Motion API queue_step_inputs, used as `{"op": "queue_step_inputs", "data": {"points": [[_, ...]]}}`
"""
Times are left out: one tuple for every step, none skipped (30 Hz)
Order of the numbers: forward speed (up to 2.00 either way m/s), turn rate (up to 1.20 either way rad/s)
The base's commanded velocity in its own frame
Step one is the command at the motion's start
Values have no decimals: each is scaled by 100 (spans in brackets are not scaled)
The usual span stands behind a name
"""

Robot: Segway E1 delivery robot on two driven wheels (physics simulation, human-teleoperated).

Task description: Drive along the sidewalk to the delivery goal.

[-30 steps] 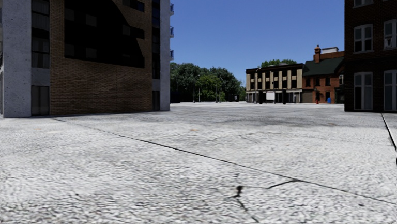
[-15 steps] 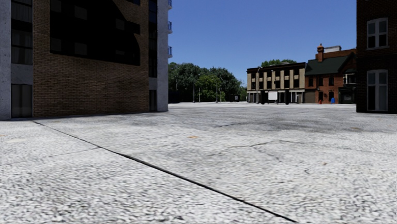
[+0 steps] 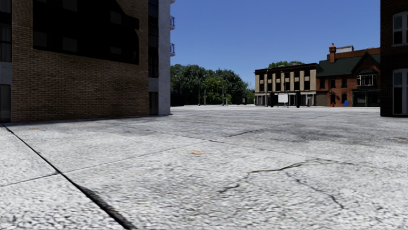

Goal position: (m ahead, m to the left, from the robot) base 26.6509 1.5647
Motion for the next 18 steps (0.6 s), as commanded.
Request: {"op": "queue_step_inputs", "data": {"points": [[200, 0], [200, 0], [200, 0], [200, 0], [200, 0], [200, 0], [200, 0], [200, 0], [200, 0], [200, 0], [200, 0], [200, 0], [200, 0], [200, 0], [200, 0], [200, 0], [200, 0], [200, 0]]}}
